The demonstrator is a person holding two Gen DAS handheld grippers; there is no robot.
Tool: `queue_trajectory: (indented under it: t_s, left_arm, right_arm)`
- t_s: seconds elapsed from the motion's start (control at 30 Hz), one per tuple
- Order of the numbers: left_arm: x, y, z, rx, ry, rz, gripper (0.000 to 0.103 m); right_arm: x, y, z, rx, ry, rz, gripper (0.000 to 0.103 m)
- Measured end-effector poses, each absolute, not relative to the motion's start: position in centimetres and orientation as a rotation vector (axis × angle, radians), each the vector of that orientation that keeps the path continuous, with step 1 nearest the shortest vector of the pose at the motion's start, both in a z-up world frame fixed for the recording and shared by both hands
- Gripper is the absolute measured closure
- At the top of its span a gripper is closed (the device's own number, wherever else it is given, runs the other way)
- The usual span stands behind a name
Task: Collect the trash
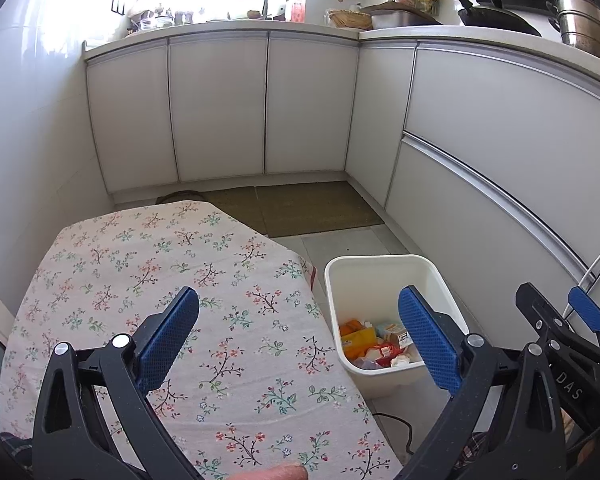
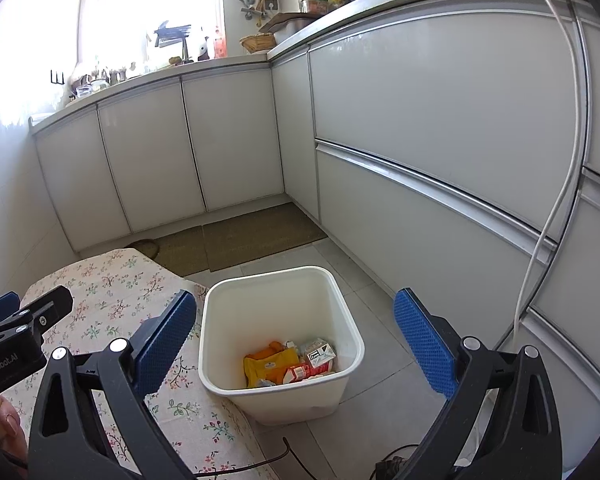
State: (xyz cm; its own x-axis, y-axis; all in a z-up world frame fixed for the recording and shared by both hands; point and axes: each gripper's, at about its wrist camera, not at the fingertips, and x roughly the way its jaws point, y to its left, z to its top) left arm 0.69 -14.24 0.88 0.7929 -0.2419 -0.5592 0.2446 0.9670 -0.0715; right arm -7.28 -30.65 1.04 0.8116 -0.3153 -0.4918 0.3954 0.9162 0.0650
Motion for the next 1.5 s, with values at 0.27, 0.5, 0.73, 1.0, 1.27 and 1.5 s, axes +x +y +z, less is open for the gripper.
queue_trajectory:
  t_s: [0.27, 0.5, 0.73, 1.0, 1.27, 1.5]
  left_arm:
    - [0.8, -14.4, 0.6, 0.009, 0.607, -0.258, 0.007]
    - [0.7, -14.4, 0.6, 0.014, 0.607, -0.258, 0.007]
    - [0.8, -14.4, 0.6, 0.019, 0.608, -0.259, 0.007]
    - [0.8, -14.4, 0.5, 0.025, 0.610, -0.269, 0.013]
    - [0.4, -14.8, 0.6, 0.053, 0.587, -0.295, 0.020]
    - [0.4, -14.9, 0.5, 0.052, 0.578, -0.320, 0.031]
  right_arm:
    - [-7.1, -30.6, 0.7, 0.168, 0.514, -0.379, 0.007]
    - [-7.1, -30.6, 0.4, 0.168, 0.518, -0.380, 0.007]
    - [-7.1, -30.5, 0.3, 0.167, 0.524, -0.381, 0.007]
    - [-7.1, -30.3, 0.1, 0.168, 0.530, -0.378, 0.007]
    - [-7.0, -30.4, 0.0, 0.171, 0.538, -0.370, 0.007]
    - [-7.1, -30.1, -0.1, 0.167, 0.537, -0.364, 0.007]
